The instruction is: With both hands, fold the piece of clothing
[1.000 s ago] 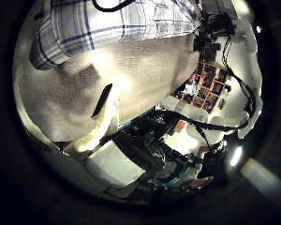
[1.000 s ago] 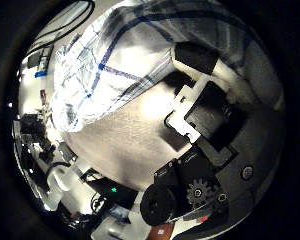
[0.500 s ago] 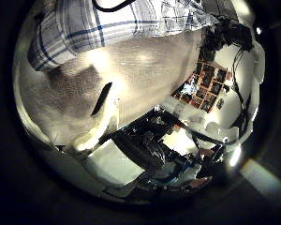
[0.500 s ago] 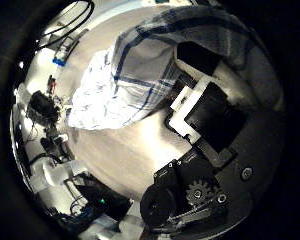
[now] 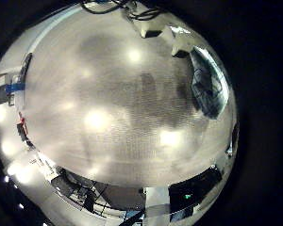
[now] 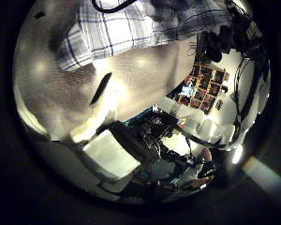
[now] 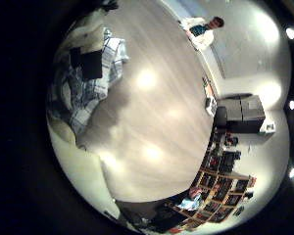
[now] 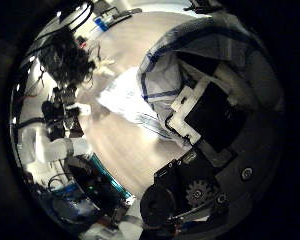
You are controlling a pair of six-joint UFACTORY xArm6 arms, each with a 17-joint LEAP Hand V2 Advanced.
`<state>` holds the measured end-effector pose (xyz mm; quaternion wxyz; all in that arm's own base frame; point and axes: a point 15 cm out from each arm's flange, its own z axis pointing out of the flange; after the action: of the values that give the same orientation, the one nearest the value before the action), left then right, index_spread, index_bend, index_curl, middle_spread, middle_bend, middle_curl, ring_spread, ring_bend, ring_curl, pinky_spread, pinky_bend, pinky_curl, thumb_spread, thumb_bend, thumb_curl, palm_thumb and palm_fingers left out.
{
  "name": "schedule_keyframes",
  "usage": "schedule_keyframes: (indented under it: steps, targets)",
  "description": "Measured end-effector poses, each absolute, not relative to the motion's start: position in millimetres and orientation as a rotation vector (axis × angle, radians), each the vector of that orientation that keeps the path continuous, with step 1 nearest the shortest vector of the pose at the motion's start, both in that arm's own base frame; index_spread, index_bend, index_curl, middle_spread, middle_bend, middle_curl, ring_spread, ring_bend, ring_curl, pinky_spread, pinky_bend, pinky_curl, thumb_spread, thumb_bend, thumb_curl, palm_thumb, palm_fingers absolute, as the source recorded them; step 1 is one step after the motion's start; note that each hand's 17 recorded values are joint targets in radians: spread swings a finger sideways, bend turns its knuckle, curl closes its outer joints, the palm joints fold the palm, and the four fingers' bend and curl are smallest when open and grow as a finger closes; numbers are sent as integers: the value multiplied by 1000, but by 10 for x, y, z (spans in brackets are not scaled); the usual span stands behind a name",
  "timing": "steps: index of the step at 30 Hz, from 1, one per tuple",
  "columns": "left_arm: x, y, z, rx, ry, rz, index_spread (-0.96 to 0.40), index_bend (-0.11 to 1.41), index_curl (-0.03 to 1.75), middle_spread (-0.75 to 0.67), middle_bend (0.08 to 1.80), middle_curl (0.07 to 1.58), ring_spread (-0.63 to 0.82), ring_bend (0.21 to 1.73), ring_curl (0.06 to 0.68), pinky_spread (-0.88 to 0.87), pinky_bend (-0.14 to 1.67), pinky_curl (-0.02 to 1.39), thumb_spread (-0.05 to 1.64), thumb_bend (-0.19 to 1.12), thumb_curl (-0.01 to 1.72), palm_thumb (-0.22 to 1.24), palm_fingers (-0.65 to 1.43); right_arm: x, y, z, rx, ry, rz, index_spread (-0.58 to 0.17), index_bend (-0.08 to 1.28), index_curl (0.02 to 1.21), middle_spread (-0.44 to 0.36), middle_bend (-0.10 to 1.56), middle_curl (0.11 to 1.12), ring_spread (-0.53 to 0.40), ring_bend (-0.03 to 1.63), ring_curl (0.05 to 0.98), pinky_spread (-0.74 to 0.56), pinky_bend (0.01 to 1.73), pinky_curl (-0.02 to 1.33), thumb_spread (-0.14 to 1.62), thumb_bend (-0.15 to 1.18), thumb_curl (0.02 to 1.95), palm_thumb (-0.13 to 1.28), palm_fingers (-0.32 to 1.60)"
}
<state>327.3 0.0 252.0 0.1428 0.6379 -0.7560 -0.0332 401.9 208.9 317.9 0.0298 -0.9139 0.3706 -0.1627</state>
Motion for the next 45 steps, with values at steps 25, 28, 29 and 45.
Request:
schedule_keyframes:
  steps: [25,28,29,45]
  targets:
    - [2922,610,2828,1986,-2088,-34,-187,317,573,-294,685,718,-247,857,309,64,265,349,1156,-18,326,515,455,4440,2736,3043,-2582,1143,-517,-465,184,586,-196,568,647,-221,1081,535,-94,1033,618,1189,-52,411,456,127]
    - [2887,566,2843,1984,-2091,-35,-197,325,590,-307,693,738,-252,861,315,60,271,356,1157,-18,327,515,452,4455,2689,3154,-2522,1190,-487,-455,173,534,-160,555,613,-193,1090,509,25,986,580,1154,-77,351,287,183]
    - [2872,558,2841,1984,-2092,-34,-199,327,594,-309,694,744,-253,863,317,59,274,358,1157,-18,327,515,449,4459,2671,3158,-2509,1209,-472,-455,178,521,-152,554,605,-188,1094,502,55,971,570,1132,-75,338,240,200]
    - [2651,476,2916,1989,-2109,-26,-220,352,664,-341,697,827,-269,896,345,30,311,388,1150,-19,331,526,436,4471,2719,2666,-2553,1302,-392,-392,184,428,-77,468,506,-154,995,446,238,866,482,1029,220,494,849,217]
